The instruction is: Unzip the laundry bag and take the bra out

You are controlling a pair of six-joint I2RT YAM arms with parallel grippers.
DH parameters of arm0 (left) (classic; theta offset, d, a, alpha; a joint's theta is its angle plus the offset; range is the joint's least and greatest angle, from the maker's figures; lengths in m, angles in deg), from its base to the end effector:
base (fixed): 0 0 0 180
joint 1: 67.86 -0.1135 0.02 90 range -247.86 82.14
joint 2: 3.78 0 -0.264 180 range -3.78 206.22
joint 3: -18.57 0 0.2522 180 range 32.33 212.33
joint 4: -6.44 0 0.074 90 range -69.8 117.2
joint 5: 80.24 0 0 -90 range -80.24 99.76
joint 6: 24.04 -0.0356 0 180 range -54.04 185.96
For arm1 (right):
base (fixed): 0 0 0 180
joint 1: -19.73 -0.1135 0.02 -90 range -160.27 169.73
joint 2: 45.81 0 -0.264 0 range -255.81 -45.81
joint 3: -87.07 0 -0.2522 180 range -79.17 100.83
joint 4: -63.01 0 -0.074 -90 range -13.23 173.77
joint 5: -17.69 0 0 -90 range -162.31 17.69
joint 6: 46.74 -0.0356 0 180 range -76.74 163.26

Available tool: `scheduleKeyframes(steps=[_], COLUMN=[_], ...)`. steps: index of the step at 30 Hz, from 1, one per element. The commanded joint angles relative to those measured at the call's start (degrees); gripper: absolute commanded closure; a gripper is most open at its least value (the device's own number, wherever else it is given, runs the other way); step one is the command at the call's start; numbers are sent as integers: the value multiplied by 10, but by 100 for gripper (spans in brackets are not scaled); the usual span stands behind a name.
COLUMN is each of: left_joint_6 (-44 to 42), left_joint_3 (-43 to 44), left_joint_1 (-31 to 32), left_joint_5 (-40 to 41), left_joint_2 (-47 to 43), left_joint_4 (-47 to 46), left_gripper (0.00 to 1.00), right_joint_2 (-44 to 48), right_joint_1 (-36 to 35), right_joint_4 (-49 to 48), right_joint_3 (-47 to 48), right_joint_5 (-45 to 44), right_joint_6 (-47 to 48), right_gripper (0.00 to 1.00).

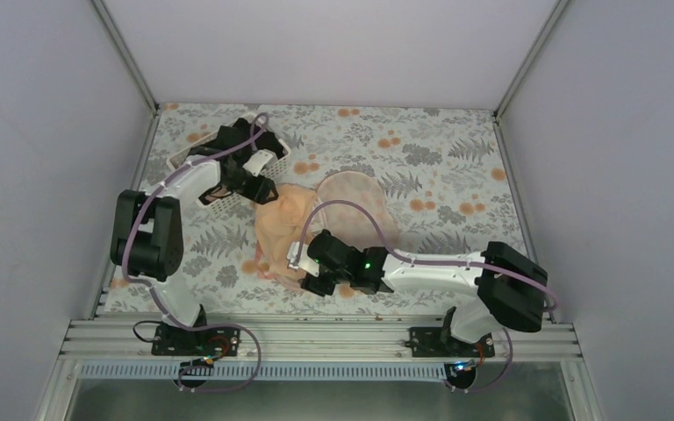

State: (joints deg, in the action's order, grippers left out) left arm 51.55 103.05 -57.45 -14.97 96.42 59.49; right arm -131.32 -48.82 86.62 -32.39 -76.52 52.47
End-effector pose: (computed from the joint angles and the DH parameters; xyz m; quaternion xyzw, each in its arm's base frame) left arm 0.3396 -0.0775 0.2059 0.2449 0.9292 -0.2041 0.1872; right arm 0.1123 0.2786 0.1881 -0.5766 0.7358 0.1451 0.3241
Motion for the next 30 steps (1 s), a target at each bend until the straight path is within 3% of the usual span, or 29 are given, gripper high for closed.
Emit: scheduleKeyframes(steps=[1, 7, 11, 19, 25, 30], left_joint_6=[-4, -13, -21, -19, -29, -59], left_joint_3=[-2, -6, -9, -14, -17, -31], left_joint_1=[14, 18, 21, 31, 36, 47], left_joint_5=[29, 81, 74, 33, 26, 25], left_joint_2=[21, 45, 60, 58, 6, -33], left_joint_4=[-30, -56, -65, -57, -57, -56], left_gripper=[36, 36, 37, 67, 90, 97], right_joint_2=[9, 48, 50, 46, 54, 83], right_joint_1=[5, 12, 14, 18, 42, 102], right_joint_4=[-27, -47, -49, -47, -45, -59], right_joint_3=[-2, -33, -35, -31, -27, -15], right_joint_5=[5, 1, -2, -7, 6, 80], right_joint_6=[-8, -47, -54, -67, -103, -162], right_gripper=[32, 31, 31, 32, 31, 31])
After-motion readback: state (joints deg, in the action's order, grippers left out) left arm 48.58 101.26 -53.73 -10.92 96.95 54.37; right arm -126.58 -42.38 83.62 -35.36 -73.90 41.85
